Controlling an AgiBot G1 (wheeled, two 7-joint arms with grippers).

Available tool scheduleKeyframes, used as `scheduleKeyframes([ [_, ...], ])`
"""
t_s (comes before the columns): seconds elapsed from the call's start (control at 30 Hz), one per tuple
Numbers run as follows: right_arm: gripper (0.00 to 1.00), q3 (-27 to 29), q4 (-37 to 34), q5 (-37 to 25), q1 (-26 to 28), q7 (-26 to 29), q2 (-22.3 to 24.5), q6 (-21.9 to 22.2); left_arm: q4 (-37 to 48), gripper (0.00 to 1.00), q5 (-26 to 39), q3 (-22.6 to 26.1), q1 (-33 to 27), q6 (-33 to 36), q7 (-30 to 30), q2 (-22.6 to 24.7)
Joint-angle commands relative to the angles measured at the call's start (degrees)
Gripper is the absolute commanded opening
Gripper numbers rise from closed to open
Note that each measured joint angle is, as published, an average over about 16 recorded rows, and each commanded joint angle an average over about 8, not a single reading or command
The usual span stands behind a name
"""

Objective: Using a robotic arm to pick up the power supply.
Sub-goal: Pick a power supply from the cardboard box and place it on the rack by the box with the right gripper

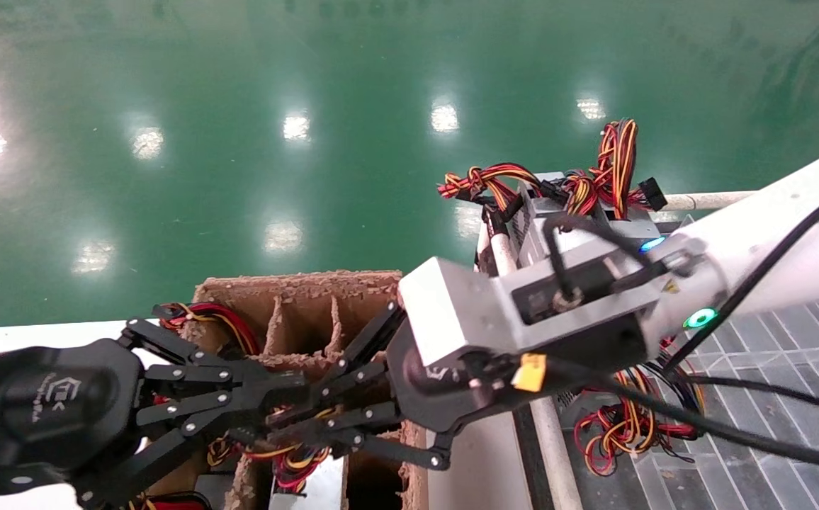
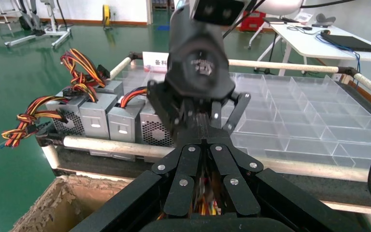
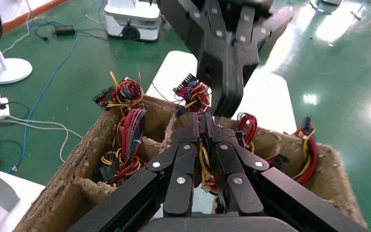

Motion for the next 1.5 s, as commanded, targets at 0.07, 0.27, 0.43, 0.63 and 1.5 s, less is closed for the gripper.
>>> scheduleKeyframes([
  [0.07,0.00,-0.3,1.4,0.4,1.5,0.5,1.1,0.1,0.0,0.00,0.0,0.0,0.0,0.0,0.0,0.0],
  [0.27,0.00,-0.3,1.2,1.4,2.7,0.3,1.7,0.6,0.0,0.00,0.0,0.0,0.0,0.0,0.0,0.0],
  [0.43,0.00,-0.2,0.9,2.7,3.6,0.1,2.1,0.2,0.0,0.00,0.0,0.0,0.0,0.0,0.0,0.0],
  [0.63,0.00,-0.5,0.9,3.3,4.6,0.3,3.6,0.5,0.0,0.00,0.0,0.0,0.0,0.0,0.0,0.0],
  [1.5,0.00,2.1,-12.0,4.5,14.1,-6.3,0.3,0.6,0.0,0.00,0.0,0.0,0.0,0.0,0.0,0.0],
])
